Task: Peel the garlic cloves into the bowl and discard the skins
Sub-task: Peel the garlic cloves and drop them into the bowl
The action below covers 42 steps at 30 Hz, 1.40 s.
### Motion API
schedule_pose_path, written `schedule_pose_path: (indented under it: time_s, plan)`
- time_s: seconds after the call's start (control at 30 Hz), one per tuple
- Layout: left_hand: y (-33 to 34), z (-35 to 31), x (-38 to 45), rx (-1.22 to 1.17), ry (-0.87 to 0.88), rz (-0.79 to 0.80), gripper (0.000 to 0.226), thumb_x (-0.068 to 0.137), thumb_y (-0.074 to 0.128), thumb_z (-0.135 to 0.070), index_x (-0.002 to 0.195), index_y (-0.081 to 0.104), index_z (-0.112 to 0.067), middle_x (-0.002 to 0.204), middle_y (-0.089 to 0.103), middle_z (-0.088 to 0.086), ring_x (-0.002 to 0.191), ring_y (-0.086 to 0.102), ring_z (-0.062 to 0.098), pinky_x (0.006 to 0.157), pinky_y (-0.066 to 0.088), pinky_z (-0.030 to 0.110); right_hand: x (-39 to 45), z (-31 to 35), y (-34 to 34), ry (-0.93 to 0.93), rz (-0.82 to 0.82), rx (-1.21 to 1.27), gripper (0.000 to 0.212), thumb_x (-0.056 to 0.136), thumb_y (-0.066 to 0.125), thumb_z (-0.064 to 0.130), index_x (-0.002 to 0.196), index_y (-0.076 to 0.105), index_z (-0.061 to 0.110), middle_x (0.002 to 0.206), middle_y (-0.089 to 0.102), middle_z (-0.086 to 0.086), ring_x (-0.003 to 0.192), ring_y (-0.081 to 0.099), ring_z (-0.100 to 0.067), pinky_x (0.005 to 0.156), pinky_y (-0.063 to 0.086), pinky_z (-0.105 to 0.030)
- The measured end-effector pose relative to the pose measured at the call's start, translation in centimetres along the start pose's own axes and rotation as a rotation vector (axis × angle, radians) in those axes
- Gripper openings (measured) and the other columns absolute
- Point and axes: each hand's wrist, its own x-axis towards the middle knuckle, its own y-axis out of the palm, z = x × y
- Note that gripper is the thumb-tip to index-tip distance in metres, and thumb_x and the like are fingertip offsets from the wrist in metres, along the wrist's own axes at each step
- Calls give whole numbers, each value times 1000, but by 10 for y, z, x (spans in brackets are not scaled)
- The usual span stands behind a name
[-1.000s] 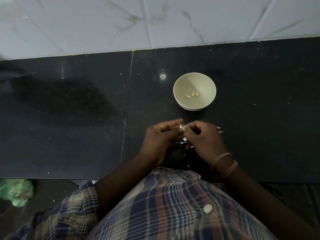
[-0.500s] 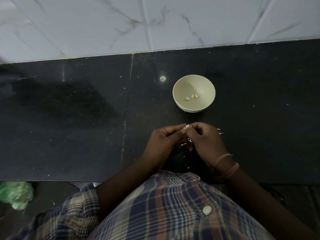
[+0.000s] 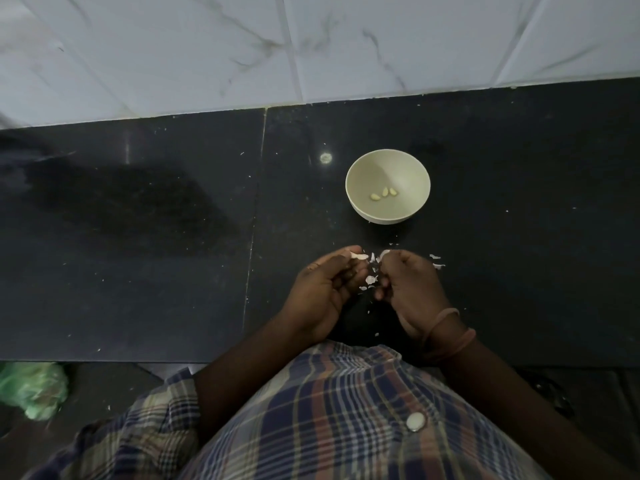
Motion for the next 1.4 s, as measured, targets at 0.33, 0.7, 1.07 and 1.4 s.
schedule_pose_path:
  time_s: [0.33,0.7,1.07,1.4]
  plan:
    - [2,-1,1,59,107,47,24,97,59,-9,116,70,0,108,73,19,97,70,20,88,58,27,-4,11,0,-255,45,-243,15,97,62,16,108,72,14,90,74,-6,69,70,-15,54,54,-28]
    - [0,3,4,153,151,-2,17,96,62,-7,104,76,0,102,75,21,94,72,24,85,57,30,8,-3,2,-318,-94,-435,12,96,62,17,91,72,14,75,73,-2,63,68,-18,63,56,-36]
    - [-2,0,2,97,156,-54,15,96,62,-2,107,71,1,87,74,13,80,72,16,75,59,24,4,0,-9,-442,-66,-783,29,88,55,-2,97,79,12,97,77,-5,93,71,-21,90,54,-34]
    - [-6,2,-1,109,172,-86,15,92,67,-3,106,71,2,93,74,16,83,72,19,73,58,25,2,-3,-12,-608,-141,-927,10,89,73,24,95,69,17,84,74,-3,81,70,-25,73,52,-34]
